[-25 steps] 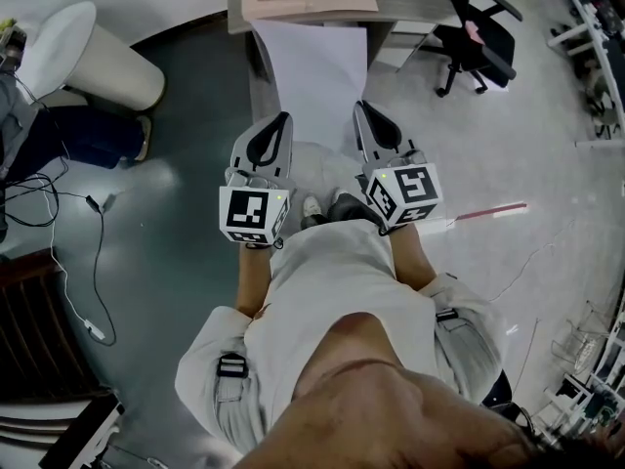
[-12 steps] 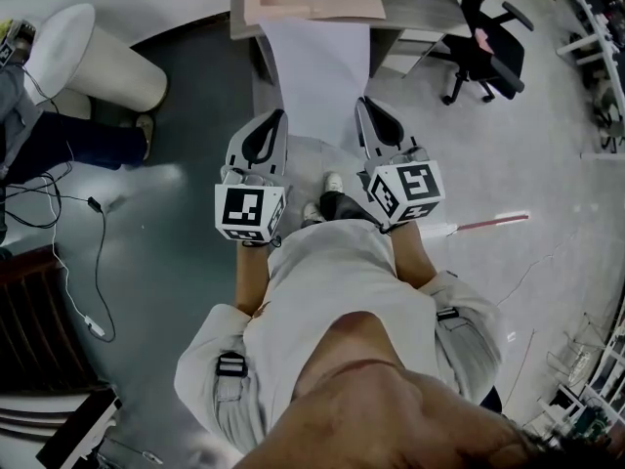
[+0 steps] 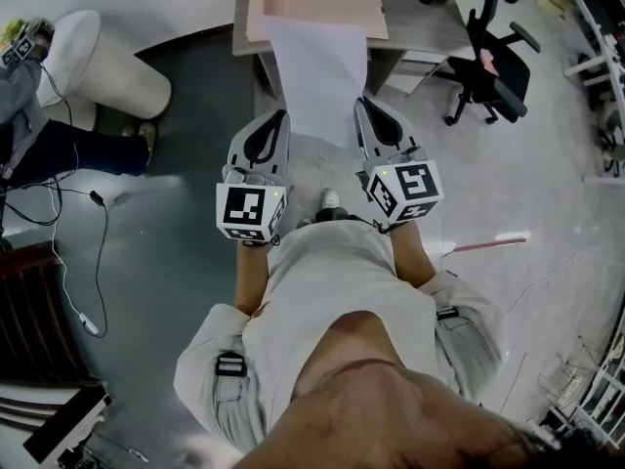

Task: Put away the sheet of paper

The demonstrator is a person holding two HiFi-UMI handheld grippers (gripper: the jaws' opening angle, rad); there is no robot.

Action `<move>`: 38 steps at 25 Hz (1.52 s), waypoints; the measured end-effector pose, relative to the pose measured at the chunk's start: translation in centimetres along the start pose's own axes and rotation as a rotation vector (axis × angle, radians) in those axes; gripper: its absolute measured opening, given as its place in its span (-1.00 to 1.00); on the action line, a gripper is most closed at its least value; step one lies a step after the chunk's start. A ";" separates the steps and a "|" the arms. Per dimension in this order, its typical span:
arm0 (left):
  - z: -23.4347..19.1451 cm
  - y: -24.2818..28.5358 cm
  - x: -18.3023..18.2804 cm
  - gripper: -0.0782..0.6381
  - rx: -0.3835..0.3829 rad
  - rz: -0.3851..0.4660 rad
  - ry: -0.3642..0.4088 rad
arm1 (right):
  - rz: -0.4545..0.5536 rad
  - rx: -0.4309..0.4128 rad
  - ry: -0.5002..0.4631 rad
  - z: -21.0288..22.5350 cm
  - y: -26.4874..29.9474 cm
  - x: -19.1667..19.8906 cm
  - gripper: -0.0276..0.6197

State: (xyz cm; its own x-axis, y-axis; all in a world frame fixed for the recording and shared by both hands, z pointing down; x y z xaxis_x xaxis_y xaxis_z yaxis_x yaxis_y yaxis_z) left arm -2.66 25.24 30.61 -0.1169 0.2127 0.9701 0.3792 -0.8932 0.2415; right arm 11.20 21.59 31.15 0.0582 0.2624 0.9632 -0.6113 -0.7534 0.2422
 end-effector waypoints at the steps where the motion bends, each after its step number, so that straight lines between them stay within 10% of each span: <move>1: 0.1 0.2 -0.1 -0.72 -0.005 0.000 -0.001 | 0.000 -0.006 0.000 0.2 0.0 0.0 -0.85; 38: -8.5 10.5 -1.9 -0.72 0.050 -0.029 0.018 | -0.003 0.051 0.038 4.7 11.3 -2.9 -0.85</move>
State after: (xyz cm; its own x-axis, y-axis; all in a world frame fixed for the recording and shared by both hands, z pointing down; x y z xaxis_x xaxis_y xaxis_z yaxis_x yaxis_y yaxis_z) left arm -6.24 12.07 31.12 -0.1444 0.2305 0.9623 0.4208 -0.8659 0.2706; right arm 7.82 9.45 31.69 0.0291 0.2867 0.9576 -0.5699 -0.7823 0.2515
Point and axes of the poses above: the fingertips, and each gripper's own axes: y forward along the fingers, z to its right, x out of its underside, the point moved 2 cm from there along -y, backward along the fingers, and after that the axes turned 9 degrees about -z, right-handed, at the moved point
